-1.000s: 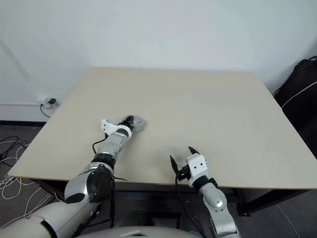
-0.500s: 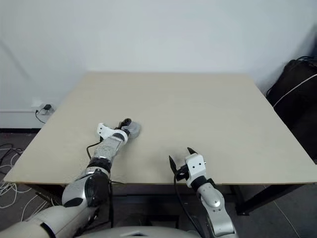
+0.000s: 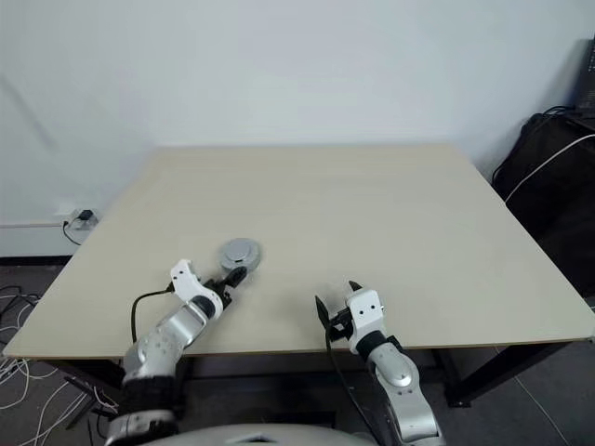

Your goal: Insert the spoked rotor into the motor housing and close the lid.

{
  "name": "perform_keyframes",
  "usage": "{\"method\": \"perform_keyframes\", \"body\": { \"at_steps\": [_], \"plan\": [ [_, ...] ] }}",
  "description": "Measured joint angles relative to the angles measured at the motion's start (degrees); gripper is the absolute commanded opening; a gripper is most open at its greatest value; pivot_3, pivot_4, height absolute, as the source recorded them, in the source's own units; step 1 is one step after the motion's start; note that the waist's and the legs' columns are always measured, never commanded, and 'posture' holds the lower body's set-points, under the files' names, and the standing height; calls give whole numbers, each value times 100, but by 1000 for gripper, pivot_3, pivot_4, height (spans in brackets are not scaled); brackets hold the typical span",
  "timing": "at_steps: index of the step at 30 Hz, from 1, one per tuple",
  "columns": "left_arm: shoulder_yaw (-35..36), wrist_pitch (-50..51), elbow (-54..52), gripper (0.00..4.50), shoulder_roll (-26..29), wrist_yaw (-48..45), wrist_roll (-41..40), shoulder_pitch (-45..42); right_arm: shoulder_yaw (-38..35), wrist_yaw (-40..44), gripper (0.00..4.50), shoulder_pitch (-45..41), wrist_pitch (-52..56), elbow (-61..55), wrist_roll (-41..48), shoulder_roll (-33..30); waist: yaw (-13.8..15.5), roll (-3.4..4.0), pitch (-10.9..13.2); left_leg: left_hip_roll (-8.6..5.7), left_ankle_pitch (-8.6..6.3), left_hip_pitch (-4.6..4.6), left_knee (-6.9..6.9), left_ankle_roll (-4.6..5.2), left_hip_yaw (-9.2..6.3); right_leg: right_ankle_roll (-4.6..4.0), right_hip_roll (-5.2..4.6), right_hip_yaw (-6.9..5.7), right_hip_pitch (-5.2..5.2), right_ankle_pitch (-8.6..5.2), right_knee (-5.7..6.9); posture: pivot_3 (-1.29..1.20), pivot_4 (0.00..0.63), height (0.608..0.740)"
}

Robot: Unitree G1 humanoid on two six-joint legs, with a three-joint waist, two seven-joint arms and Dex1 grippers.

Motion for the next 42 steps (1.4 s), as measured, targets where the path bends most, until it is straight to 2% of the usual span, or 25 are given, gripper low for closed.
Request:
{"method": "perform_keyframes", "body": {
  "at_steps": [4, 7, 12, 18, 26, 35, 42],
  "plan": [
    [-614, -1102, -301, 4481, 13, -239, 904, 656, -207, -245, 4500, 10, -10, 25, 41, 161, 79, -19, 27, 0, -4, -22, -2, 0, -1, -28, -2, -1, -22, -19, -1, 0, 0, 740],
    [-777, -2100, -295, 4481, -114, -58, 1642, 920, -538, -819, 4500, 56, -145, 220, -26, 443, 172, -34, 64, 0, -3, -35, -2, 0, -1, -27, -4, -1, -33, -19, -1, 0, 0, 740],
    [-937, -3354, -33, 4481, -156, 165, 2565, 962, -976, -1897, 4500, 108, -978, 604, -504, 745, 259, -24, 93, -2, -3, -44, -2, 1, 0, -25, -4, -4, -42, -21, -4, 0, 0, 740],
    [-1215, -4686, 799, 4481, -118, 400, 3495, 877, -1079, -2276, 4500, 490, -1584, 722, -708, 831, 264, -26, 109, -3, -7, -46, -6, 6, 0, -18, -4, -6, -46, -26, -4, 0, 0, 740],
    [-1275, -5335, 1126, 4481, -211, 346, 3600, 798, -1190, -2331, 4500, 656, -1921, 836, -570, 1042, 224, -23, 120, -2, -7, -46, -3, 9, 0, -14, -5, -6, -42, -31, -4, 0, 0, 740],
    [-1337, -5187, 1197, 4481, -183, -281, 3286, 737, -1189, -2323, 4500, 597, -2019, 843, -578, 1066, 212, -22, 121, -2, -8, -46, -4, 14, 0, -14, -5, -9, -43, -31, -3, 0, 0, 740],
    [-1326, -5147, 1197, 4481, -196, -301, 3290, 727, -1181, -2297, 4500, 534, -2019, 870, -570, 1073, 212, -21, 121, -2, -7, -46, -4, 13, 0, -14, -5, -9, -43, -32, -3, 0, 0, 740]
  ]
}}
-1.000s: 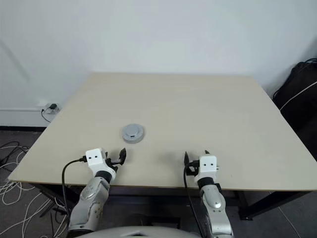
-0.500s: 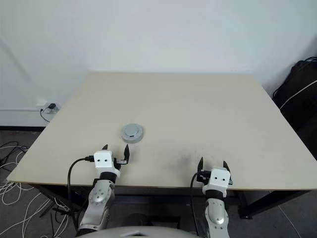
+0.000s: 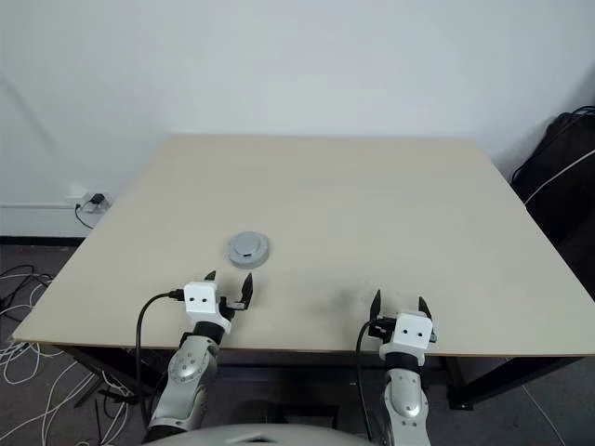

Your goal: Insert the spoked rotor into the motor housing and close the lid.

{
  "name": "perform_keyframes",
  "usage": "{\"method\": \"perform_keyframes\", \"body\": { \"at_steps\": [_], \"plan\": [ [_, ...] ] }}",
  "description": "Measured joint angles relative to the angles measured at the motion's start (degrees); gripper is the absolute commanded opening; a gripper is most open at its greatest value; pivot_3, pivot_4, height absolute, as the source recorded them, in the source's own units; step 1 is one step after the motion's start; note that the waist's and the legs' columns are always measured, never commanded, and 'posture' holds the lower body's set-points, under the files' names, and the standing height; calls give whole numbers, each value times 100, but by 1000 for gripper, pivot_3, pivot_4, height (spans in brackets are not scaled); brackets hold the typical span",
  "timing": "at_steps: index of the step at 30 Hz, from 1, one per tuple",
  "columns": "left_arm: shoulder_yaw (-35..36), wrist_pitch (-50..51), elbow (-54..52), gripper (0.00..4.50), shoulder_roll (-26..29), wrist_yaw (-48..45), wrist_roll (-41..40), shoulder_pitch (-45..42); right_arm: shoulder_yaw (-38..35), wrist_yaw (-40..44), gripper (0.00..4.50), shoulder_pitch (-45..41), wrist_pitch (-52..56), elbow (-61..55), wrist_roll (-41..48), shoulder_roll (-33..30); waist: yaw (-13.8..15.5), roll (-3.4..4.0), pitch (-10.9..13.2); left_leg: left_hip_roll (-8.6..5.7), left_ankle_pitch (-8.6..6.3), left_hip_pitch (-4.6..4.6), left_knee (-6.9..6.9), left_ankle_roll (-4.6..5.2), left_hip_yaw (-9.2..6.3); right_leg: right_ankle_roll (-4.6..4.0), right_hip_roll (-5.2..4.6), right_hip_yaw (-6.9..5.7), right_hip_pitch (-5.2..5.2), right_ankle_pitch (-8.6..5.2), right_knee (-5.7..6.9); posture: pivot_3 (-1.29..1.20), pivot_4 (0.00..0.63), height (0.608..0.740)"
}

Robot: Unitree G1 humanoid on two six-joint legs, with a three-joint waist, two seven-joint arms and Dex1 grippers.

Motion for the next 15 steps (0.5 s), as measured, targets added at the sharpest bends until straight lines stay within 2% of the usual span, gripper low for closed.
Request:
{"method": "perform_keyframes", "body": {
  "at_steps": [15],
  "plan": [
    [3, 72, 4, 4481, -56, 21, 39, -22, 21, 202, 4500, -59, 6, 20, 10, -27, 1, 0, 0, 0, 2, 0, 0, 4, 0, 2, 0, 0, 0, 1, 0, 0, 0, 740]
  ]
}}
